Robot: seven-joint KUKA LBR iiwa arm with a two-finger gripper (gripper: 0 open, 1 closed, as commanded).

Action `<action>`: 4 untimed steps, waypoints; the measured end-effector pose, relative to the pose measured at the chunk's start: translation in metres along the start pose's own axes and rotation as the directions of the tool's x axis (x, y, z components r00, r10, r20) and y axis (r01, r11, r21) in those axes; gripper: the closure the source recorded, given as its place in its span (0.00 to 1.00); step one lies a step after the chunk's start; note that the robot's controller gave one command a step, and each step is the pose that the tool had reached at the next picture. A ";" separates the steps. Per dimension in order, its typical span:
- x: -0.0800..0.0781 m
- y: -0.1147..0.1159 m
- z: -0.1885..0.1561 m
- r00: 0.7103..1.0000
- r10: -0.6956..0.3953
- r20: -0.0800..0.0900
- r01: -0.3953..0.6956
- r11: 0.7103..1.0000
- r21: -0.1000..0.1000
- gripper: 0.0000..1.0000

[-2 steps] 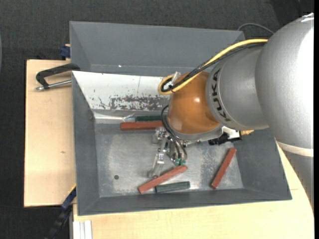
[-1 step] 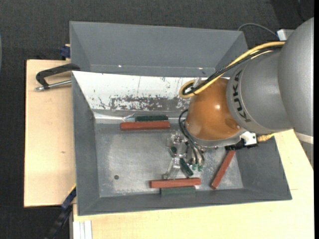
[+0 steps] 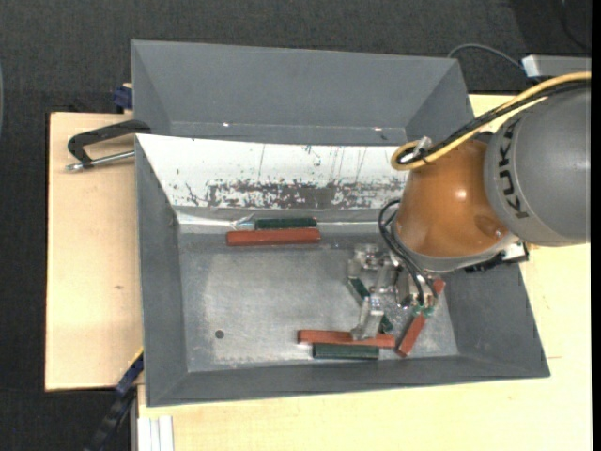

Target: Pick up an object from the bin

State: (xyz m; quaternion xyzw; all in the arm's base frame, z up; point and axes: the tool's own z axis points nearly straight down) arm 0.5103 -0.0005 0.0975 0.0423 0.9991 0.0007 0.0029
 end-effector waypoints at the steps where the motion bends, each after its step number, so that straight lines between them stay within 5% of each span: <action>1: 0.003 -0.018 -0.001 0.985 0.175 -0.003 -0.175 0.985 0.002 0.00; 2: -0.001 -0.054 0.025 0.953 -0.302 0.001 0.302 0.953 0.000 1.00; 3: -0.001 -0.054 0.025 0.953 -0.302 0.001 0.302 0.953 0.000 1.00; 4: -0.053 -0.028 -0.115 0.939 -0.343 0.000 0.343 0.939 0.000 1.00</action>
Offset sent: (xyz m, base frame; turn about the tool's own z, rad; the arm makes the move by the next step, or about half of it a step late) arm -0.0062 -0.0551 -0.0275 -0.3088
